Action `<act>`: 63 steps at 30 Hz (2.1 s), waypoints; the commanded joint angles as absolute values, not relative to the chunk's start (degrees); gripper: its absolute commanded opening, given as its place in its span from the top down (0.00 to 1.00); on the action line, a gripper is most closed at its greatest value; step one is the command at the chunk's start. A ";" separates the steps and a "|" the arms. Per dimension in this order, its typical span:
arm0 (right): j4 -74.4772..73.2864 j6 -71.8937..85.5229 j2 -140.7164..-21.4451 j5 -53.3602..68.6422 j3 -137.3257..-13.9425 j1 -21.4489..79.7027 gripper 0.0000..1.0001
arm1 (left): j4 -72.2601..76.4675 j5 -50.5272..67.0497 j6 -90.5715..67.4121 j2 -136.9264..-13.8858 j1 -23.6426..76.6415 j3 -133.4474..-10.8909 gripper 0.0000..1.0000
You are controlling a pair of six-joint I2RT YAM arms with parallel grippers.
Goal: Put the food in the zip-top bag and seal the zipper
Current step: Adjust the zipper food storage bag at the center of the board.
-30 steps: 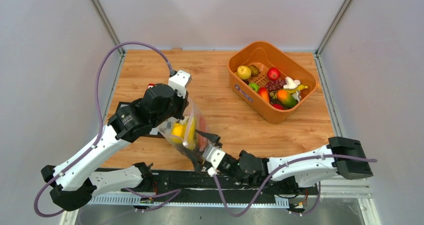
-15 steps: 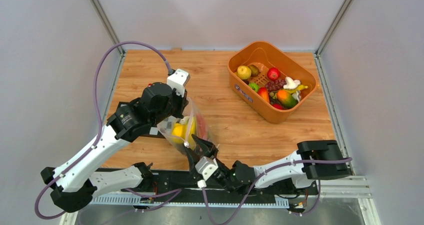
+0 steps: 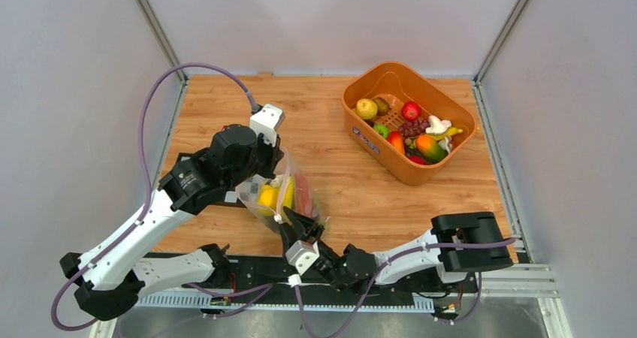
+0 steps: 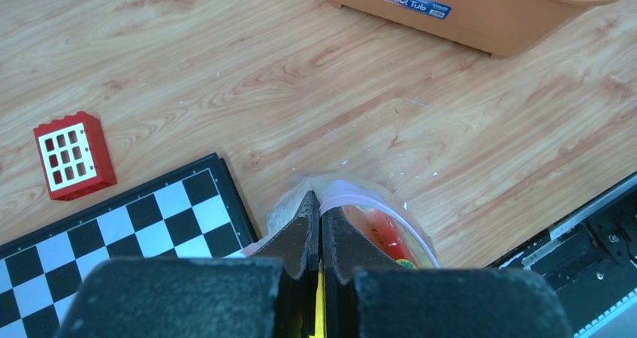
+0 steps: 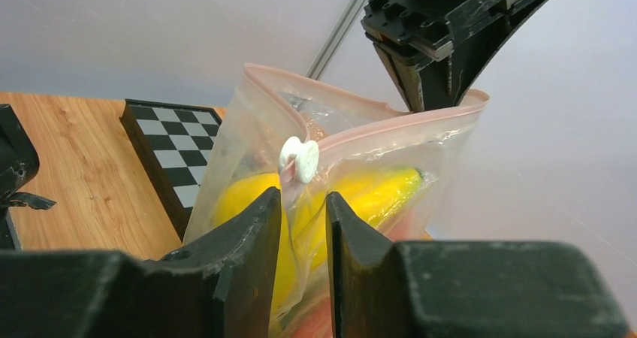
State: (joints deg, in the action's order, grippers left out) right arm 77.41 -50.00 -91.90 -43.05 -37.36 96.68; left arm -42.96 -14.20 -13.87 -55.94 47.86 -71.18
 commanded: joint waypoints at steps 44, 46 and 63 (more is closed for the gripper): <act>6.91 -9.87 -41.39 28.48 -33.31 36.83 1.00 | -36.25 -14.40 -0.54 -53.88 43.84 -66.08 0.07; 6.65 -9.74 -41.53 29.95 -33.55 35.51 1.00 | -33.07 -9.08 -0.09 -52.97 41.69 -62.63 0.02; 1.35 -12.57 -42.70 36.56 -38.16 31.60 1.00 | -16.55 46.56 13.20 -52.99 22.51 -51.88 0.00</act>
State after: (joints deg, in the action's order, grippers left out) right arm 1.76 -11.75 -43.22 34.11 -35.16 31.79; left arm -20.23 27.22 8.14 -49.08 25.74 -50.43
